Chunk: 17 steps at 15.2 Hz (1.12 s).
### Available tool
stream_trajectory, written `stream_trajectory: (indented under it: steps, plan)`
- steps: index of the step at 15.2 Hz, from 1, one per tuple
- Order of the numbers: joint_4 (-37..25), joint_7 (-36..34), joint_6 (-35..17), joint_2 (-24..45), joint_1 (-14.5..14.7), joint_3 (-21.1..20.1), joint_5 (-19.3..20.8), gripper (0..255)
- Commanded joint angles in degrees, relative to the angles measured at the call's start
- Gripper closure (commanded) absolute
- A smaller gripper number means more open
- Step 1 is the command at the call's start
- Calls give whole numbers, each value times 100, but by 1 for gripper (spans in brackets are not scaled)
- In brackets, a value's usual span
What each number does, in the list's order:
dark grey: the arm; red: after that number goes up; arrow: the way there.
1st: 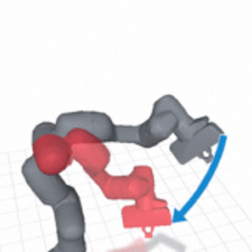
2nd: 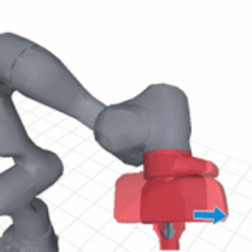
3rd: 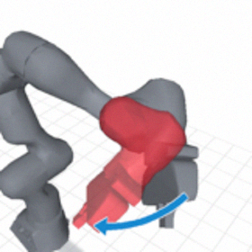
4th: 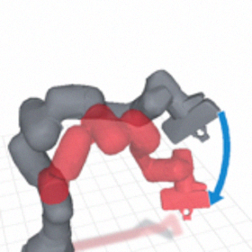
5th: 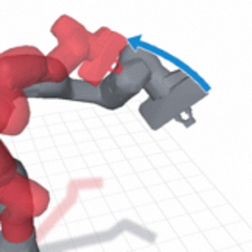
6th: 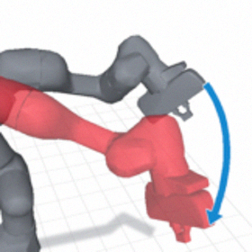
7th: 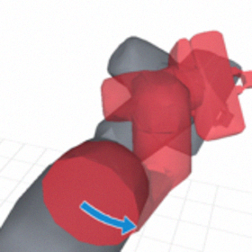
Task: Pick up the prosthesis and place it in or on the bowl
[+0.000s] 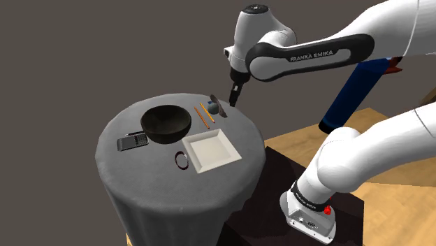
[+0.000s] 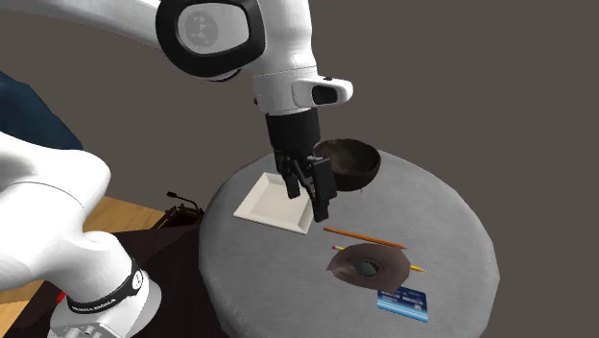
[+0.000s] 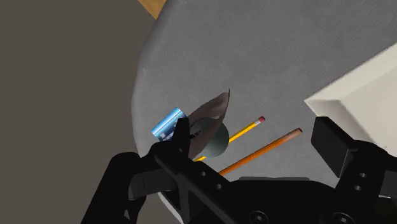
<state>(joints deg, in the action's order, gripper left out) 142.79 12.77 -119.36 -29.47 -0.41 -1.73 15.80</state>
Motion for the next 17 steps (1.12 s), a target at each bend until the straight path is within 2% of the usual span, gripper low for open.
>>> stream_trajectory:
  steps: [1,8,17]
  plan:
    - [67,38,-480,278,-52,7,230,0]
    - [-208,-116,-2013,1696,-360,-26,1278,0]
    - [-201,-368,-2598,2260,-525,49,1678,0]
